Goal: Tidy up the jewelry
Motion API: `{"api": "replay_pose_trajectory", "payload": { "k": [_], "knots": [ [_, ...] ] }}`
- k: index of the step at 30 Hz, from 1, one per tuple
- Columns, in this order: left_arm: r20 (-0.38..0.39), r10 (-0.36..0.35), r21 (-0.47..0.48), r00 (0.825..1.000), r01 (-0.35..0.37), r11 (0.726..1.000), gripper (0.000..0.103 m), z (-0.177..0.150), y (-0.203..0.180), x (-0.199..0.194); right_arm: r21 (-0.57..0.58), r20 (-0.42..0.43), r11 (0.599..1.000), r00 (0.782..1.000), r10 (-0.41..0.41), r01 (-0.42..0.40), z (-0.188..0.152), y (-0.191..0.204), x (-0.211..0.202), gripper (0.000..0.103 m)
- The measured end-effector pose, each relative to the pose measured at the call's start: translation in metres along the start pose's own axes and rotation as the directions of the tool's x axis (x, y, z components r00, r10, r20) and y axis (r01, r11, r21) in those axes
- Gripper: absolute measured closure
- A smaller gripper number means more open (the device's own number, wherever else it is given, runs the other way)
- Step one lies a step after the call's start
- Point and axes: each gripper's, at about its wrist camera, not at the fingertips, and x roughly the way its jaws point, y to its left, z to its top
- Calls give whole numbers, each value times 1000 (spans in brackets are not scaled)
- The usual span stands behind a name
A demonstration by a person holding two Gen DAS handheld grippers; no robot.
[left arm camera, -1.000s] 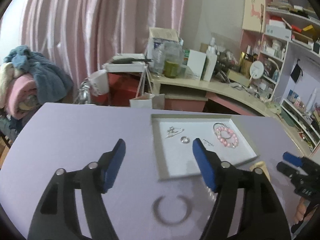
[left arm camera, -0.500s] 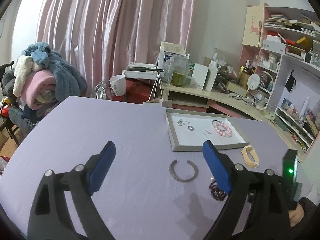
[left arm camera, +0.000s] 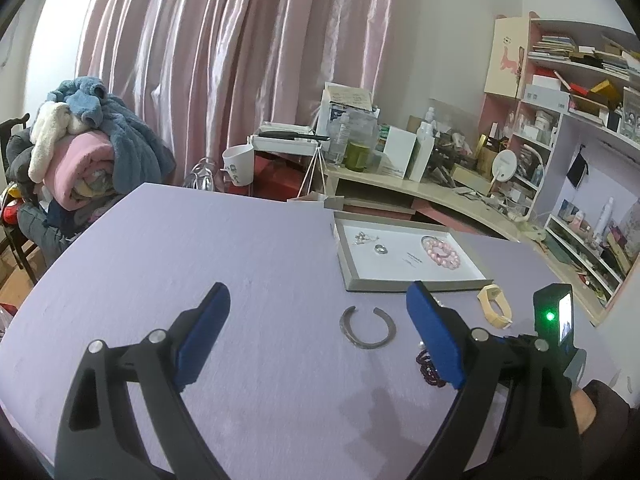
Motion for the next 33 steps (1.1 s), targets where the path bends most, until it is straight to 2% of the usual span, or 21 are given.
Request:
{"api": "replay_pose_trajectory", "payload": {
  "k": [3,6,13,16,22,28,30,32,33],
  "knots": [
    [-11,-5,2,1000,5,1000,13,-2,-3,2,-3,0,1000,1000,-3,3,0,1,0,72],
    [-26,-15,5,1000,15,1000,13,-5,-8,6,0,0,1000,1000,0,0,1,0,0,82],
    [-99,-57,37,993,61,997,13,-22,-32,26,22,-4,1000,1000,13,-13,-6,-7,-6,83],
    [-161,-82,60,983,93,994,13,-36,-51,43,60,19,998,999,28,-29,-9,-20,-18,83],
    [-283,-136,89,949,167,982,13,-67,-97,81,111,83,993,996,31,-40,-7,-44,-47,83],
    [-364,-84,156,928,150,976,14,-89,-133,116,137,115,989,993,36,-52,-8,-58,-59,83],
    [-385,-64,162,921,136,977,25,-92,-138,126,142,117,988,992,41,-57,-8,-61,-59,83],
    [-409,-55,162,911,132,978,31,-94,-143,135,150,120,987,992,47,-64,-8,-63,-59,83],
    [-397,-40,178,917,120,977,33,-94,-146,136,153,121,986,991,50,-69,-8,-65,-59,83]
  ]
}}
